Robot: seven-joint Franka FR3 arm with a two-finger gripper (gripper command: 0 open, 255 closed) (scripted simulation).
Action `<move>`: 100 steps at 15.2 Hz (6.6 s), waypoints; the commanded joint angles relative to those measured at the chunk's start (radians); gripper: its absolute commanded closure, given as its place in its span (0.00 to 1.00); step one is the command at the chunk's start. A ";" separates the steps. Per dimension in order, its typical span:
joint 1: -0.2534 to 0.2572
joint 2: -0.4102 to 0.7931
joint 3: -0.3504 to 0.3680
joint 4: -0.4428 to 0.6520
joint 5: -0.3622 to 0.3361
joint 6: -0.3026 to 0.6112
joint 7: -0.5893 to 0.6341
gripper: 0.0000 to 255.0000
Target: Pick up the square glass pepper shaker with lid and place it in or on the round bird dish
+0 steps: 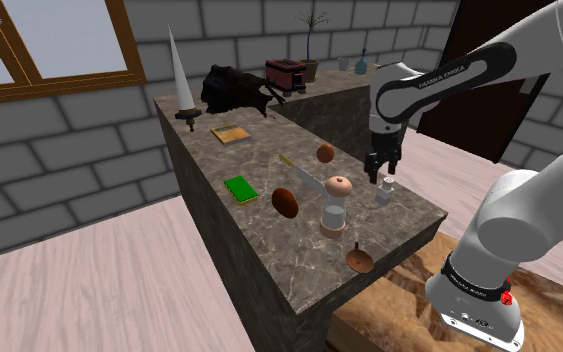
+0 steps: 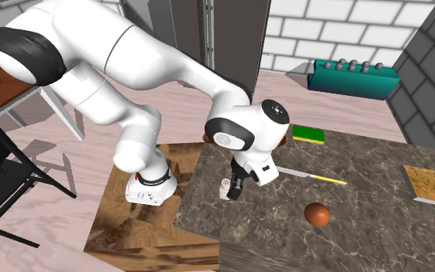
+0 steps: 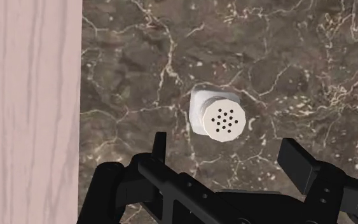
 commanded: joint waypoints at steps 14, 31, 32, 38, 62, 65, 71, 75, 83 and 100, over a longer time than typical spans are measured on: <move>-0.006 0.038 -0.016 -0.070 -0.011 0.107 -0.003 1.00; -0.008 -0.038 0.002 -0.011 -0.007 -0.028 0.000 1.00; -0.008 -0.046 0.004 -0.002 -0.006 -0.045 0.000 1.00; -0.008 -0.086 0.017 0.053 0.000 -0.139 0.001 1.00; 0.261 -0.251 0.430 0.004 0.366 -0.239 0.469 1.00; 0.290 -0.230 0.477 0.010 0.407 -0.215 0.518 1.00; 0.293 -0.202 0.489 -0.054 0.419 -0.124 0.508 1.00; 0.296 -0.176 0.498 -0.093 0.428 -0.060 0.501 1.00; 0.298 -0.142 0.507 -0.129 0.438 0.009 0.493 1.00; 0.280 -0.174 0.481 -0.021 0.406 -0.132 0.499 0.00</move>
